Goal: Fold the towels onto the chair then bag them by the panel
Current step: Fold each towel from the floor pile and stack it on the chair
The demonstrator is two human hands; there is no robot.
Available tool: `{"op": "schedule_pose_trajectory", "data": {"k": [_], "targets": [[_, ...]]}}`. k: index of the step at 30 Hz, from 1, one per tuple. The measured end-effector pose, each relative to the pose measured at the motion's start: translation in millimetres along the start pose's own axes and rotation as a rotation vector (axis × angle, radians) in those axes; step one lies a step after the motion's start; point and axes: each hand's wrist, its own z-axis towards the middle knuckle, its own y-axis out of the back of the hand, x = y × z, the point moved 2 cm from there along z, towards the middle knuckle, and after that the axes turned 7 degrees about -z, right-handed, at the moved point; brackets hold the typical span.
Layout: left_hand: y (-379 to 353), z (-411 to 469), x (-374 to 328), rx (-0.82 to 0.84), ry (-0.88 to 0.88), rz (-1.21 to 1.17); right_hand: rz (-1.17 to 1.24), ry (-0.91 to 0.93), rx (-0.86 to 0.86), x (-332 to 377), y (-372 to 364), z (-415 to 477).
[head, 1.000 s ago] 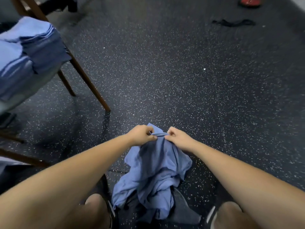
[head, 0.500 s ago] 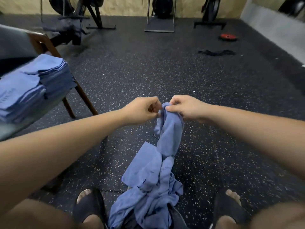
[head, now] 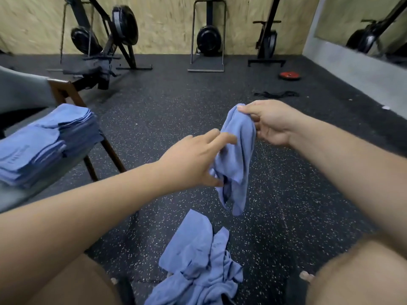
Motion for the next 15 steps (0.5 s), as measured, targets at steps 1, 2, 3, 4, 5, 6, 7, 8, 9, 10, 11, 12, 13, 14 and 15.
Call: {"op": "schedule_pose_trajectory", "data": {"k": [1, 2, 3, 4, 5, 6, 7, 8, 9, 10, 11, 12, 13, 14, 15], "targets": [[1, 1, -2, -0.016, -0.07, 0.097, 0.037, -0.012, 0.004, 0, 0, 0], [1, 4, -4, -0.033, -0.116, 0.147, 0.064, -0.019, 0.005, 0, 0, 1], [0, 6, -4, -0.057, -0.154, 0.156, 0.083, -0.026, 0.001, -1, 0, 1], [-1, 9, -5, -0.085, -0.194, 0.145, 0.094, -0.031, -0.001, -2, -1, 0], [-3, 11, -5, -0.109, -0.232, 0.126, 0.096, -0.037, -0.002, -3, -2, 0], [-4, 12, -6, -0.124, -0.265, 0.101, 0.086, -0.042, -0.002, -4, -2, 0], [-5, 12, -6, -0.128, -0.289, 0.077, 0.072, -0.048, -0.006, -6, -2, 0], [-4, 12, -7, -0.124, -0.299, 0.057, 0.056, -0.056, -0.014, -8, -2, 1], [-3, 12, -7, -0.122, -0.293, 0.039, 0.044, -0.065, -0.019, -11, -1, 3], [-2, 12, -7, -0.125, -0.272, 0.013, 0.033, -0.072, -0.021, -15, -1, 5], [0, 13, -7, -0.13, -0.234, -0.029, 0.018, -0.075, -0.016, -18, -1, 6], [3, 13, -6, -0.131, -0.182, -0.088, -0.006, -0.073, -0.003, -22, -1, 7], [5, 13, -4, -0.131, -0.132, -0.153, -0.044, -0.068, 0.014, -26, -1, 7], [6, 14, -2, -0.135, -0.081, -0.216, -0.107, -0.059, 0.031, -29, -2, 7], [6, 14, 0, -0.141, -0.028, -0.272, -0.187, -0.046, 0.038, -32, -3, 5]]}}
